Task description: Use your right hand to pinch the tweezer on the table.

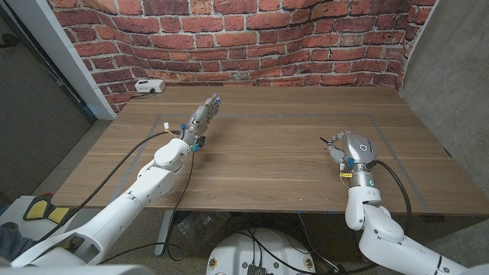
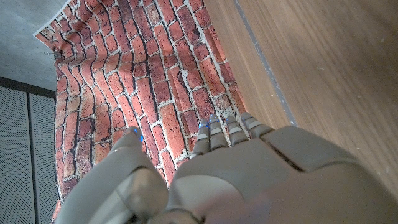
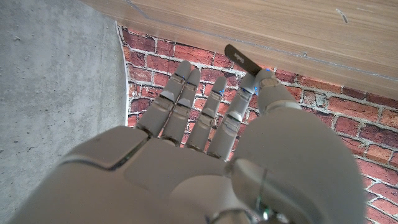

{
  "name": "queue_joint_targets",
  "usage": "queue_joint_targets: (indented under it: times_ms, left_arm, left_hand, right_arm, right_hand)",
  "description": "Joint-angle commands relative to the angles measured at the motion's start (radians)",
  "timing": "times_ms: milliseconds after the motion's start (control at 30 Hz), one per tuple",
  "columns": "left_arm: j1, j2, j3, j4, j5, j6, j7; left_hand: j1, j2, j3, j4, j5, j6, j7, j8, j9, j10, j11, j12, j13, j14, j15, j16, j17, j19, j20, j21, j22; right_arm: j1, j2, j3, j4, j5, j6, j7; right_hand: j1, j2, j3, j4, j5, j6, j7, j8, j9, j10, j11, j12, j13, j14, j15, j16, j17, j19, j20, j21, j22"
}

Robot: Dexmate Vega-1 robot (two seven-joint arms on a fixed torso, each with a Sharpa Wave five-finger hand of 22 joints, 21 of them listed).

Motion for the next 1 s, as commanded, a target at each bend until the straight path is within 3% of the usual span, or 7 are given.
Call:
queue_joint_targets:
  times_ms: [33, 467, 1000]
  left_arm:
    - [0.000, 0.003, -0.002, -0.003, -0.001, 0.001, 0.000]
    - [-0.010, -0.002, 0.000, 0.012, -0.004, -0.001, -0.009]
    - [-0.017, -0.007, 0.000, 0.032, -0.009, -0.006, -0.017]
  left_hand:
    - [0.009, -0.002, -0.003, -0.002, -0.001, 0.004, 0.000, -0.001, 0.003, -0.001, -0.003, -0.001, 0.003, 0.007, -0.004, -0.002, 0.003, -0.004, 0.007, 0.001, 0.006]
    - [0.009, -0.002, -0.004, -0.002, -0.001, 0.004, 0.001, -0.002, 0.003, -0.002, -0.001, -0.002, 0.003, 0.005, -0.005, -0.003, 0.003, -0.005, 0.007, 0.001, 0.006]
    - [0.010, -0.001, -0.006, -0.002, -0.001, 0.003, 0.000, -0.002, 0.003, -0.003, -0.002, -0.002, 0.003, 0.006, -0.005, -0.003, 0.003, -0.007, 0.009, 0.000, 0.006]
  right_arm:
    - [-0.005, 0.013, 0.012, 0.017, -0.005, 0.028, -0.022]
    - [-0.013, 0.024, 0.019, 0.030, -0.011, 0.049, -0.042]
    - [-0.018, 0.021, 0.023, 0.020, -0.014, 0.053, -0.020]
  right_hand:
    - [0.014, 0.004, 0.010, -0.003, -0.002, 0.020, 0.007, 0.013, 0.003, 0.017, -0.003, 0.007, 0.001, 0.015, -0.062, 0.001, 0.002, 0.010, -0.022, 0.005, 0.006]
    - [0.020, 0.005, 0.013, -0.003, -0.002, 0.048, 0.010, 0.022, 0.002, 0.047, -0.006, 0.011, 0.001, 0.037, -0.072, 0.002, 0.002, 0.032, -0.034, 0.015, 0.007]
    - [0.020, -0.001, 0.012, -0.001, -0.003, 0.032, -0.005, 0.013, 0.001, 0.048, -0.015, 0.005, 0.000, 0.040, -0.065, -0.002, 0.002, 0.029, -0.031, 0.016, 0.008]
